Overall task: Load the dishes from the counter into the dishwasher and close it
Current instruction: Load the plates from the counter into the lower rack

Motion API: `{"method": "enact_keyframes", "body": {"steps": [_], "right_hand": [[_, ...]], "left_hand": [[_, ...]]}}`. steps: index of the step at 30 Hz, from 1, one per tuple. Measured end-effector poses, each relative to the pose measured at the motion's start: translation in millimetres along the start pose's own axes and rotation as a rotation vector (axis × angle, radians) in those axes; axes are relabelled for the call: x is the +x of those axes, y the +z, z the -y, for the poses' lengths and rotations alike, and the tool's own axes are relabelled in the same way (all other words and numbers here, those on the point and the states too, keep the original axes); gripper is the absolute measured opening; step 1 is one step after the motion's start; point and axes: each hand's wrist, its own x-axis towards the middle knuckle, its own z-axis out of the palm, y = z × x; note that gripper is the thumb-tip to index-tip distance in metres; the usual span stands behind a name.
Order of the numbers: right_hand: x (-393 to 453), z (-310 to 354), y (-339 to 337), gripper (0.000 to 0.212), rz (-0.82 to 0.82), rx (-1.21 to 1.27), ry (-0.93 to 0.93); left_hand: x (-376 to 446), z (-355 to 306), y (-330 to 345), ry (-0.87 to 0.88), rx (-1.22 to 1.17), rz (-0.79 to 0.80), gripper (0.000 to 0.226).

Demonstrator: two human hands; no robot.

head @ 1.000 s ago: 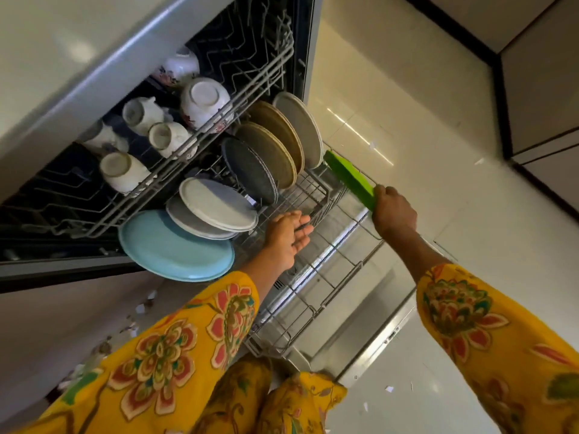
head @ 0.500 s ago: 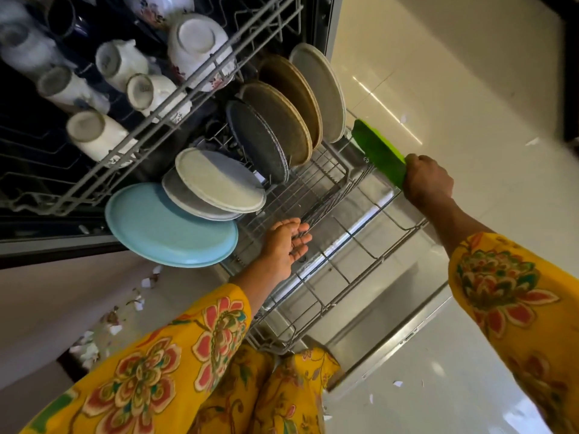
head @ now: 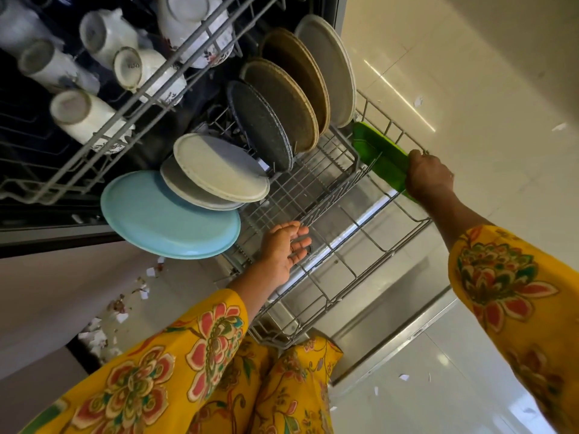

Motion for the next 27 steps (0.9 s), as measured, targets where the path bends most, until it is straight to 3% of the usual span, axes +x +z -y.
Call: {"method": "enact_keyframes", "body": {"steps": [6,14,21,27], "right_hand": [[2,-6,7,0.056,0.093,0.027,0.098],[4,-22,16,0.032,0.02,0.042,0.099],[-7,-22,19,0.041,0.024,0.123,0.146],[-28,-13,1,0.051,-0.002,0.117,0.056]], "left_hand": [[-5,-1,-2,0.002,-0.015,0.004,0.021],[-9,-6,-8,0.022,-0.054,0.022,0.02],[-13,-5,-15,0.034,-0.058,0.001,0.017],[-32,-12,-14,0.067,-0.062,0.007,0.017]]}}
